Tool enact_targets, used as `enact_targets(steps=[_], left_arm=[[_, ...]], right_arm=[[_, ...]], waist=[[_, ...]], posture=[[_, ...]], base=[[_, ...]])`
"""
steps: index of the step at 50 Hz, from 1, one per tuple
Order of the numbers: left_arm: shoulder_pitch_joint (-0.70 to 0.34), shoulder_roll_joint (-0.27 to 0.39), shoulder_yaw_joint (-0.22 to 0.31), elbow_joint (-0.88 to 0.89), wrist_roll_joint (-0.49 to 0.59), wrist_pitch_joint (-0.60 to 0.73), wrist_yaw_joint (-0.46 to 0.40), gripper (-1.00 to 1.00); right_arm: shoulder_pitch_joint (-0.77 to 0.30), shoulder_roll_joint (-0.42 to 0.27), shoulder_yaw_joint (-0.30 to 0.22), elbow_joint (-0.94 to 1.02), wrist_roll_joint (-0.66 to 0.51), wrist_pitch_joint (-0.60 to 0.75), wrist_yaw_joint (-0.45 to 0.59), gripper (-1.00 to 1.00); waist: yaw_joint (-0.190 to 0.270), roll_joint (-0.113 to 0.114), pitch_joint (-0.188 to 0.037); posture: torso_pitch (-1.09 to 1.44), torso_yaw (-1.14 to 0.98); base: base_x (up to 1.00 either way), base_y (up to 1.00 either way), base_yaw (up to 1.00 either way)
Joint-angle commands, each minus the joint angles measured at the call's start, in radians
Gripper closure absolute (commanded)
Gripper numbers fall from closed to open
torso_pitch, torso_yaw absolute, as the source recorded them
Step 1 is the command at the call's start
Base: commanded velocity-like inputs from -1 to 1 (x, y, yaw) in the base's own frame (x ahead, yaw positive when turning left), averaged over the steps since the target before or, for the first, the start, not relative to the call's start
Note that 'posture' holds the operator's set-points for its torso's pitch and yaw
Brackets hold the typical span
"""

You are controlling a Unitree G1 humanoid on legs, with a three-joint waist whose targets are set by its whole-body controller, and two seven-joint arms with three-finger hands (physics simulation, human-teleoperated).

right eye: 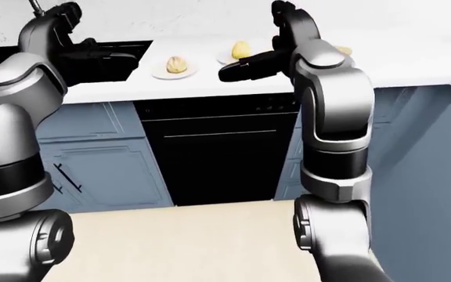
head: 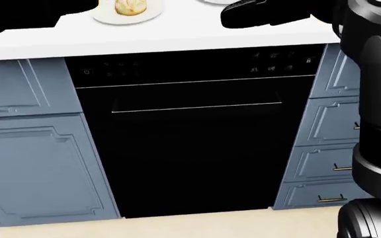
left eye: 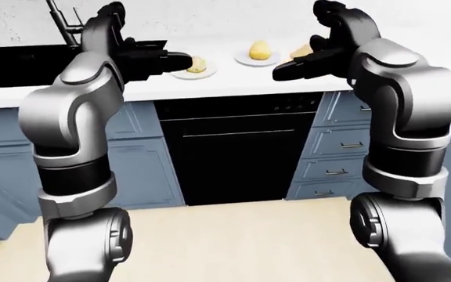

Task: Place all breads on the cutting board.

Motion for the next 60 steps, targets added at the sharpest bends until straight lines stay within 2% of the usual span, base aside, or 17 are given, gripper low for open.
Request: enact_targets(steps=[1, 9, 12, 13, 15, 20, 26, 35, 38, 40, 41, 43, 50, 54, 55, 56, 60], left_arm=[[-0.047, 0.004, -0.005, -0.028, -0.002, -0.033, -0.004, -1.00], [-0.049, 0.006, 0.000, -0.034, -0.005, -0.024, -0.004, -1.00], [-0.040, 0.007, -0.006, -0.035, -0.001, -0.030, -0.005, -1.00], [-0.040, 0.006, -0.007, -0.035, 0.000, -0.029, -0.006, -1.00], [-0.036, 0.004, -0.007, -0.033, 0.002, -0.035, -0.008, -1.00], [-0.046, 0.004, -0.005, -0.046, 0.001, -0.015, -0.007, -1.00], [-0.053, 0.000, -0.001, -0.042, -0.004, -0.012, -0.006, -1.00], [-0.055, 0.005, -0.002, -0.032, -0.003, -0.020, -0.009, -1.00], [-0.060, 0.004, -0.002, -0.039, -0.007, -0.009, -0.004, -1.00], [-0.056, 0.003, -0.004, -0.030, -0.005, -0.021, -0.007, -1.00], [-0.057, 0.004, -0.005, -0.026, -0.004, -0.024, -0.009, -1.00], [-0.050, 0.004, -0.005, -0.024, -0.003, -0.033, -0.011, -1.00], [-0.051, 0.003, -0.003, -0.034, -0.006, -0.020, -0.007, -1.00], [-0.046, 0.003, -0.003, -0.039, -0.007, -0.020, -0.007, -1.00], [-0.046, 0.004, -0.001, -0.041, -0.008, -0.017, -0.006, -1.00], [-0.042, 0.005, -0.001, -0.042, -0.008, -0.020, -0.007, -1.00], [-0.048, 0.007, 0.001, -0.041, -0.011, -0.015, -0.006, -1.00]], right_arm=[[-0.045, -0.022, -0.024, -0.037, -0.008, -0.031, -0.007, -1.00], [-0.041, -0.020, -0.024, -0.043, -0.005, -0.028, -0.009, -1.00], [-0.041, -0.021, -0.027, -0.042, -0.003, -0.030, -0.009, -1.00], [-0.038, -0.021, -0.027, -0.041, -0.003, -0.032, -0.009, -1.00], [-0.041, -0.021, -0.028, -0.042, -0.002, -0.029, -0.011, -1.00], [-0.038, -0.023, -0.030, -0.053, 0.004, -0.023, -0.012, -1.00], [-0.039, -0.024, -0.026, -0.051, 0.005, -0.022, -0.013, -1.00], [-0.044, -0.026, -0.025, -0.046, 0.005, -0.023, -0.011, -1.00], [-0.046, -0.027, -0.025, -0.047, 0.004, -0.019, -0.011, -1.00], [-0.044, -0.025, -0.025, -0.044, 0.003, -0.024, -0.011, -1.00], [-0.044, -0.024, -0.024, -0.041, 0.003, -0.026, -0.010, -1.00], [-0.049, -0.024, -0.024, -0.038, 0.003, -0.024, -0.010, -1.00], [-0.041, -0.024, -0.024, -0.049, 0.003, -0.018, -0.007, -1.00], [-0.042, -0.021, -0.023, -0.050, 0.003, -0.017, -0.007, -1.00], [-0.040, -0.019, -0.023, -0.052, 0.003, -0.017, -0.008, -1.00], [-0.038, -0.017, -0.023, -0.054, 0.003, -0.017, -0.009, -1.00], [-0.044, -0.017, -0.022, -0.050, 0.003, -0.016, -0.009, -1.00]], waist=[[-0.010, 0.007, -0.039], [0.002, -0.065, -0.036], [0.010, -0.150, -0.055], [0.004, -0.100, -0.042], [0.005, -0.122, -0.044], [0.002, -0.080, -0.034], [-0.024, 0.019, -0.060], [-0.003, -0.037, -0.037], [0.007, -0.084, -0.039], [0.011, -0.152, -0.056], [0.004, -0.099, -0.041], [0.004, -0.121, -0.043], [-0.003, -0.057, -0.031], [-0.022, 0.037, -0.072], [-0.009, 0.002, -0.042], [-0.015, 0.022, -0.036], [-0.007, -0.010, -0.045]], posture=[[0.00, 0.00], [0.00, 0.00], [0.00, 0.00], [0.00, 0.00], [0.00, 0.00], [0.00, 0.00], [0.00, 0.00], [0.00, 0.00], [0.00, 0.00], [0.00, 0.00], [0.00, 0.00], [0.00, 0.00], [0.00, 0.00], [0.00, 0.00], [0.00, 0.00], [0.00, 0.00], [0.00, 0.00]], base=[[0.20, 0.00, 0.00], [0.19, 0.00, 0.00], [0.20, 0.00, 0.00], [0.20, 0.00, 0.00], [0.19, 0.00, 0.00], [0.19, 0.00, 0.00], [0.19, 0.00, 0.00], [0.18, 0.00, 0.00], [0.18, 0.00, 0.00], [0.18, 0.00, 0.00], [0.18, 0.00, 0.00], [0.18, 0.00, 0.00], [0.19, 0.00, 0.00], [0.18, 0.00, 0.00], [0.19, 0.00, 0.00], [0.18, 0.00, 0.00], [0.18, 0.00, 0.00]])
